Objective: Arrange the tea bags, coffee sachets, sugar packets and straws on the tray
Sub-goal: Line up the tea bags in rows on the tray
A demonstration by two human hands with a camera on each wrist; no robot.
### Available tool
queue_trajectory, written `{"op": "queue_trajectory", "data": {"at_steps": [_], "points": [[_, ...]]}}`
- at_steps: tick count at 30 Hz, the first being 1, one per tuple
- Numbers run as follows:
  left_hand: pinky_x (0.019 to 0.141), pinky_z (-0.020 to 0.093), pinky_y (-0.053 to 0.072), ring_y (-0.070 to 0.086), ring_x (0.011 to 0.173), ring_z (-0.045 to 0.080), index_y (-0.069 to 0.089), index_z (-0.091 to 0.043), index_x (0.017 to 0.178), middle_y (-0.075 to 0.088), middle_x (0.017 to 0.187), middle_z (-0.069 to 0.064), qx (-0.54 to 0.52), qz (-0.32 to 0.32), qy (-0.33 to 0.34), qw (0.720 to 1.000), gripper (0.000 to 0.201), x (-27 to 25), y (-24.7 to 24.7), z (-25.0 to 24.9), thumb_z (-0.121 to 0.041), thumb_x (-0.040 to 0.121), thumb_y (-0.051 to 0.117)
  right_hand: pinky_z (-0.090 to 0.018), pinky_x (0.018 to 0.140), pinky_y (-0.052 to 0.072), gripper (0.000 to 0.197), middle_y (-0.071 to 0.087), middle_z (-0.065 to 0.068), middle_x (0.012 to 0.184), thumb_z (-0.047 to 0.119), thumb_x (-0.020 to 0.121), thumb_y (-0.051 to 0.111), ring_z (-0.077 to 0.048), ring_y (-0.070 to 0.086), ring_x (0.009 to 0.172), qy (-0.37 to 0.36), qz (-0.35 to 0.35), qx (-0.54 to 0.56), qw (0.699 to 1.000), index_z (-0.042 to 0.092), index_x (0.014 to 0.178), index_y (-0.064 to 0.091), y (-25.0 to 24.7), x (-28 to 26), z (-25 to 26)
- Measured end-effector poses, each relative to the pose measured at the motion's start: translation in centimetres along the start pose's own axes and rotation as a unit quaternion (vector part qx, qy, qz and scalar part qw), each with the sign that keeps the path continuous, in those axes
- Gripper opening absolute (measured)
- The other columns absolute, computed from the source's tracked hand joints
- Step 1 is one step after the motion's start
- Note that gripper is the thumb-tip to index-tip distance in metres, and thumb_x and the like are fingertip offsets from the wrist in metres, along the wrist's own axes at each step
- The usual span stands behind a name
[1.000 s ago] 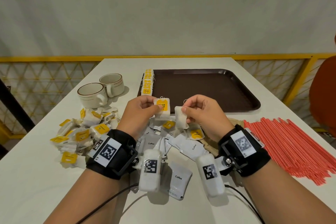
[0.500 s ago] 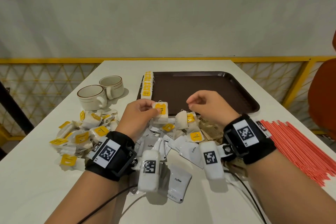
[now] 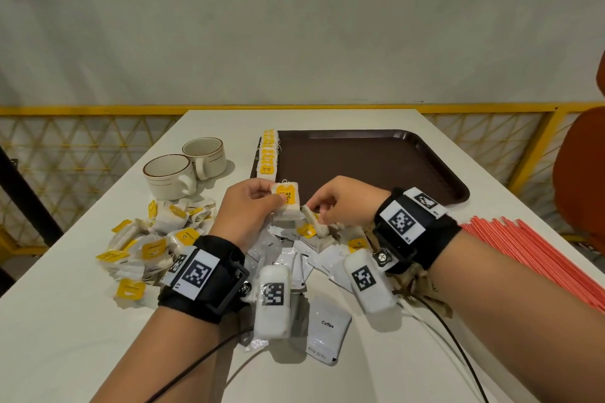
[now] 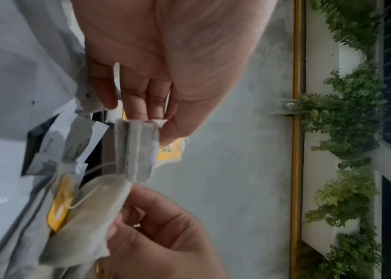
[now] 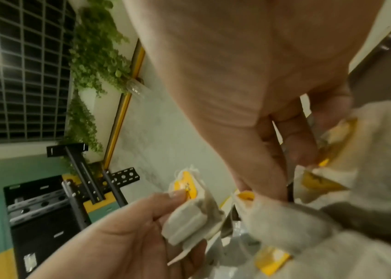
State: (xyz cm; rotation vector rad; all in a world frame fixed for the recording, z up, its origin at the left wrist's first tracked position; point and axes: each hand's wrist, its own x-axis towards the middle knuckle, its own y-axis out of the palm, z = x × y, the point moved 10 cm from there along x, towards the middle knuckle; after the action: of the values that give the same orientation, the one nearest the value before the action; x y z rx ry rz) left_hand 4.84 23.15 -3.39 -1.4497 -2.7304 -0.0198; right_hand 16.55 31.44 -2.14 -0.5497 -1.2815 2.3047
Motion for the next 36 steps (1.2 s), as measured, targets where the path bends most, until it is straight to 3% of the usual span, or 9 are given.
{"op": "queue_trajectory", "data": {"at_steps": [5, 8, 11, 14, 22, 26, 31, 34, 36], "points": [[0.045, 0.017, 0.043, 0.058, 0.057, 0.014, 0.065, -0.001, 0.094, 0.068, 0.083, 0.016, -0.002, -0.029, -0.001, 1.0, 0.01, 0.3, -1.3, 0.0, -0.001, 0.083, 0.065, -0.012, 0.06, 0.036, 0.054, 0.054, 0.009, 0.089, 0.02, 0.083, 0.072, -0.001, 0.049, 0.069, -0.027, 0.06, -0.071, 0.995, 0.024, 0.134, 0.055, 1.3, 0.9, 1.4], [0.042, 0.015, 0.041, 0.058, 0.056, 0.014, 0.064, 0.002, 0.097, 0.068, 0.084, 0.017, -0.002, -0.029, -0.005, 1.0, 0.013, 0.3, -1.2, 0.1, 0.0, 0.083, 0.065, -0.014, 0.066, 0.038, 0.046, 0.055, 0.016, 0.086, 0.016, 0.086, 0.066, 0.0, 0.051, 0.075, -0.021, 0.081, -0.062, 0.995, 0.025, 0.13, 0.058, 1.1, 1.3, 1.8], [0.043, 0.014, 0.041, 0.058, 0.057, 0.014, 0.064, 0.002, 0.096, 0.068, 0.083, 0.016, -0.002, -0.029, -0.005, 1.0, 0.012, 0.3, -1.2, 0.1, 0.001, 0.083, 0.064, -0.017, 0.068, 0.041, 0.035, 0.056, 0.012, 0.083, 0.006, 0.086, 0.054, -0.004, 0.052, 0.074, -0.034, 0.087, -0.08, 0.992, 0.035, 0.1, 0.067, 1.2, 1.6, 2.3], [0.038, 0.013, 0.037, 0.054, 0.045, 0.007, 0.063, 0.0, 0.093, 0.065, 0.075, 0.012, 0.001, -0.026, -0.003, 1.0, 0.009, 0.3, -1.2, -0.1, 0.002, 0.084, 0.063, -0.016, 0.059, 0.038, 0.041, 0.051, 0.001, 0.076, 0.005, 0.085, 0.062, -0.01, 0.046, 0.062, -0.049, 0.125, -0.094, 0.986, 0.038, 0.064, 0.049, 2.5, 1.6, 2.8], [0.041, 0.015, 0.042, 0.057, 0.05, 0.009, 0.061, 0.006, 0.099, 0.065, 0.081, 0.017, -0.018, -0.026, 0.005, 0.999, 0.015, 0.3, -1.3, -0.2, 0.004, 0.084, 0.062, -0.02, 0.065, 0.045, 0.017, 0.064, -0.001, 0.09, 0.015, 0.08, 0.075, -0.012, 0.056, 0.078, -0.07, 0.099, -0.118, 0.986, 0.023, 0.076, 0.06, 2.1, 2.5, 3.2], [0.048, 0.017, 0.046, 0.057, 0.056, 0.012, 0.063, 0.006, 0.099, 0.066, 0.083, 0.016, -0.025, -0.027, 0.013, 0.999, 0.016, 0.3, -1.5, -0.3, 0.001, 0.084, 0.064, -0.014, 0.065, 0.047, 0.008, 0.064, 0.008, 0.08, 0.016, 0.082, 0.073, -0.003, 0.056, 0.07, -0.081, 0.016, -0.077, 0.994, 0.015, 0.087, 0.066, -1.7, 1.4, 3.1], [0.076, 0.04, 0.052, 0.061, 0.073, 0.022, 0.067, -0.005, 0.089, 0.068, 0.086, 0.022, -0.032, -0.029, 0.044, 0.998, 0.006, 0.3, -1.5, -0.9, -0.002, 0.084, 0.066, -0.024, 0.075, 0.053, 0.013, 0.07, -0.002, 0.088, 0.014, 0.083, 0.072, -0.006, 0.063, 0.075, -0.107, 0.008, 0.046, 0.993, 0.016, 0.094, 0.067, -4.9, -1.6, 4.3], [0.076, 0.035, 0.051, 0.062, 0.075, 0.02, 0.069, -0.008, 0.088, 0.069, 0.088, 0.02, -0.021, -0.01, 0.068, 0.997, 0.008, 0.1, -0.7, -1.5, -0.002, 0.081, 0.069, -0.022, 0.07, 0.055, 0.016, 0.07, -0.002, 0.085, 0.008, 0.082, 0.073, -0.004, 0.064, 0.071, -0.124, 0.066, 0.109, 0.984, 0.01, 0.097, 0.067, -3.8, -2.7, 5.8], [0.069, 0.027, 0.053, 0.063, 0.071, 0.017, 0.07, -0.009, 0.085, 0.071, 0.082, 0.013, -0.026, 0.017, 0.079, 0.996, 0.01, -0.2, 0.1, -1.9, -0.001, 0.08, 0.069, -0.022, 0.072, 0.055, 0.02, 0.07, -0.006, 0.087, 0.005, 0.079, 0.074, -0.004, 0.063, 0.07, -0.136, 0.017, 0.097, 0.986, 0.009, 0.099, 0.068, -4.1, -2.4, 6.3]]}}
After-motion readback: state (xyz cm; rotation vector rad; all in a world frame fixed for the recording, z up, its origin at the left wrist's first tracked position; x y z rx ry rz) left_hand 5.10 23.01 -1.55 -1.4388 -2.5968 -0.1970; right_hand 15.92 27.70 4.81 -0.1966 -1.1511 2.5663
